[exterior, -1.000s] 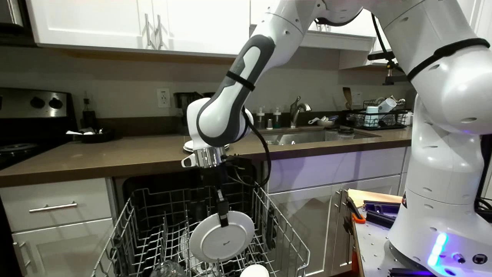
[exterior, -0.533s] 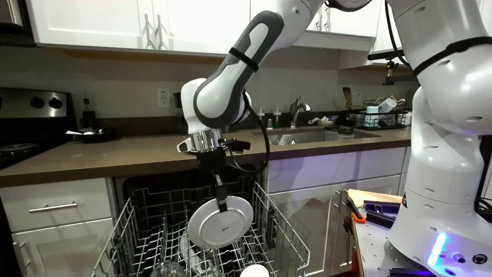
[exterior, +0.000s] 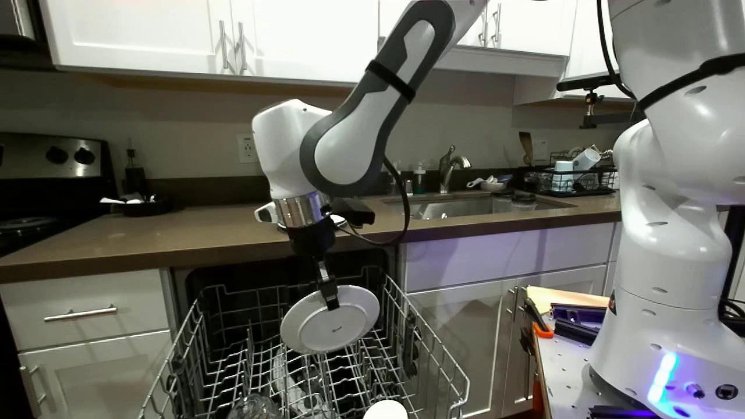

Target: Remove the white plate from the dishwasher and place it on the countertop, move the glass jar backwards, move the white mug to the left

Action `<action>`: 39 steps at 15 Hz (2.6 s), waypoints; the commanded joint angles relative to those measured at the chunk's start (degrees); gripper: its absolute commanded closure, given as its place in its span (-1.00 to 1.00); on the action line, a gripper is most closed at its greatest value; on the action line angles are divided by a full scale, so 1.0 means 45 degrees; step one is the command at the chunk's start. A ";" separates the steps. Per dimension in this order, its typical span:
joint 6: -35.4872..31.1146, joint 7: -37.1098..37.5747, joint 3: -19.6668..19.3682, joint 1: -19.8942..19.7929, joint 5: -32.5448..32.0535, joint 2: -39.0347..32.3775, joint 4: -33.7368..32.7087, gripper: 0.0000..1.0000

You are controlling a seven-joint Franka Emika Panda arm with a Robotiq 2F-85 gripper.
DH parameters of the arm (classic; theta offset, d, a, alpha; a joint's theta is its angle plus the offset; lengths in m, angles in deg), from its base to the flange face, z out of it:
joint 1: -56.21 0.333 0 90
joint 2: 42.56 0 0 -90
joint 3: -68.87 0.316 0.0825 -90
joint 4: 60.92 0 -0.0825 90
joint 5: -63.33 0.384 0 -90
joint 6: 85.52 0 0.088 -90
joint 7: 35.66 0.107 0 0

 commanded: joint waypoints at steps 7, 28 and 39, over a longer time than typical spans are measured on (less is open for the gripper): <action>0.0769 0.5332 -0.1076 0.1646 -0.4135 0.0713 0.0184 0.93; 0.7139 0.9817 0.0568 0.2694 -0.8125 0.0850 -0.1256 0.92; 0.5346 0.8864 0.0515 0.2089 -0.7449 0.0638 -0.1183 0.94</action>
